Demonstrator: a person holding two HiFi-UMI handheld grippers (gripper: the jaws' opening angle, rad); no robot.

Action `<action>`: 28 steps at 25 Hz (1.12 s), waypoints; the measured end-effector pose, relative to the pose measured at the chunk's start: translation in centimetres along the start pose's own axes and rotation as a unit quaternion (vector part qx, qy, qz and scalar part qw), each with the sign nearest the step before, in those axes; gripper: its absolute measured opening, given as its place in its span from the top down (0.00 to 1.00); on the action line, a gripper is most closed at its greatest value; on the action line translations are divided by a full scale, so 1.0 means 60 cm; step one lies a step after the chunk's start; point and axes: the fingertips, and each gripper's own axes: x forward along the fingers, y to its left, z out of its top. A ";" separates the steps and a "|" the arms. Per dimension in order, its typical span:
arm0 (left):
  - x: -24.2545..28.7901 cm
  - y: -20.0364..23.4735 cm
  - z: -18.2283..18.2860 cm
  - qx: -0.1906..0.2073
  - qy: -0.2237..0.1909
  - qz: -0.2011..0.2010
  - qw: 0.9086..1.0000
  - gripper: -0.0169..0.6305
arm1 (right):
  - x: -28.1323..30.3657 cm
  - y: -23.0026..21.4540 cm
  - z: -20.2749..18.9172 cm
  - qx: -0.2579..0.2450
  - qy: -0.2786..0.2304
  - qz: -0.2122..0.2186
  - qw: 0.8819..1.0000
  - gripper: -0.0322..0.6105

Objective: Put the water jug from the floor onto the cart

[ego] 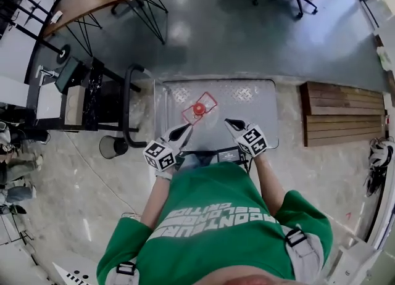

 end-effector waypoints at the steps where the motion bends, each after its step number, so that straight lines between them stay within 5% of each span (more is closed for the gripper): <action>1: -0.003 -0.002 -0.005 -0.001 0.001 0.001 1.000 0.96 | -0.001 0.004 0.000 -0.011 0.006 0.000 1.000 0.96; 12: -0.044 -0.036 -0.023 0.019 -0.006 -0.017 1.000 0.96 | -0.055 0.063 -0.015 -0.017 -0.011 -0.036 0.999 0.96; 28: -0.220 -0.138 -0.129 0.004 -0.022 -0.037 0.999 0.96 | -0.141 0.280 -0.080 -0.010 -0.014 -0.053 0.998 0.96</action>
